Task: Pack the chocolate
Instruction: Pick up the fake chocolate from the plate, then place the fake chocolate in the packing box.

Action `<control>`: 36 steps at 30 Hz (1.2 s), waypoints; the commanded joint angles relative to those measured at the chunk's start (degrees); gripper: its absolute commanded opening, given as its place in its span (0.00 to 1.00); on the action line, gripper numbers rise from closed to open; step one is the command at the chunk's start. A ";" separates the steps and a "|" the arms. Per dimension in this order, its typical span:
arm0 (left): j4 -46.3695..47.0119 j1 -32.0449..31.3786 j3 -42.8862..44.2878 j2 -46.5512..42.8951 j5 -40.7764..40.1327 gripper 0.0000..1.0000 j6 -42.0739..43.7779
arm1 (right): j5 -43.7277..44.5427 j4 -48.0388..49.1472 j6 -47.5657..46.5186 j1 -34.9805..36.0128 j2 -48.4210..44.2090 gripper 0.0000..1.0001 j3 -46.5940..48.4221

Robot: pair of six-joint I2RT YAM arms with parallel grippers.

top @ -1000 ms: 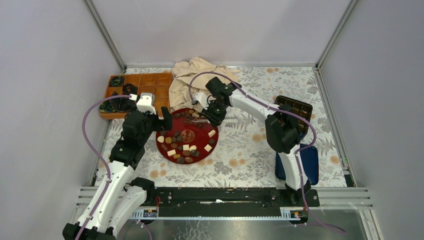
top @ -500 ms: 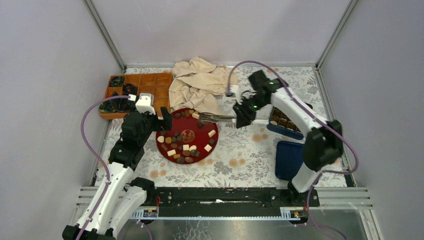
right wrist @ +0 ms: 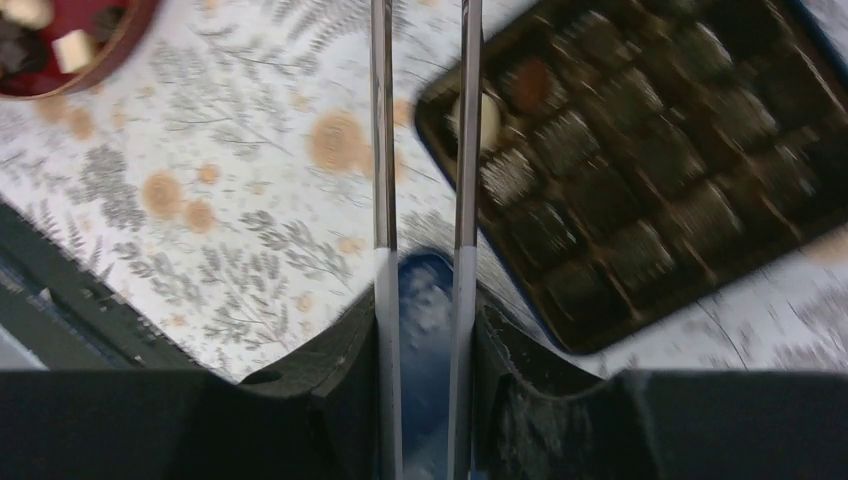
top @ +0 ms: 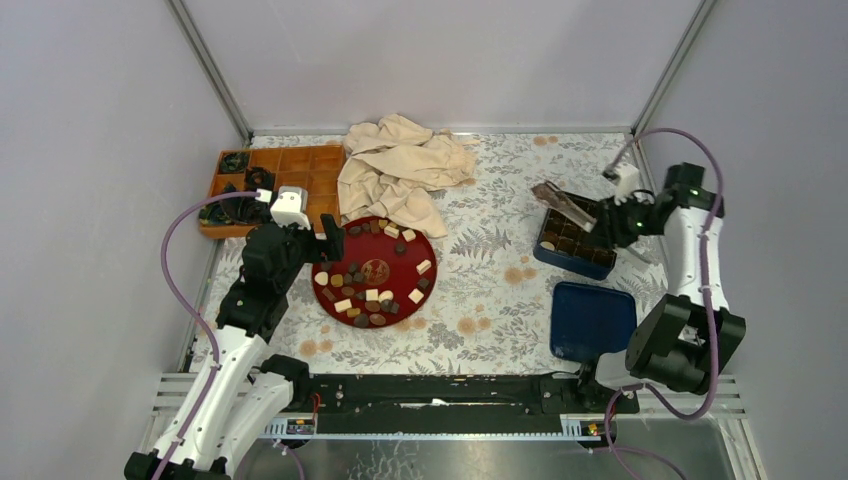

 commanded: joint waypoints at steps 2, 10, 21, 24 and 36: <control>3.16 0.47 -0.45 -0.88 0.66 0.98 0.44 | 3.15 -1.72 -4.40 -9.78 1.64 0.00 2.83; 3.09 0.52 -0.44 -0.82 0.60 0.98 0.43 | 9.69 3.71 -2.55 -12.59 5.89 0.03 2.11; 3.17 0.48 -0.52 -0.63 0.69 0.98 0.43 | 12.24 6.34 -1.76 -12.80 9.48 0.15 2.33; 3.15 0.47 -0.53 -0.57 0.60 0.98 0.43 | 11.69 6.08 -1.59 -12.84 10.66 0.18 3.36; 3.11 0.47 -0.42 -0.24 0.68 0.98 0.44 | 10.61 5.07 -1.62 -12.84 12.75 0.35 5.91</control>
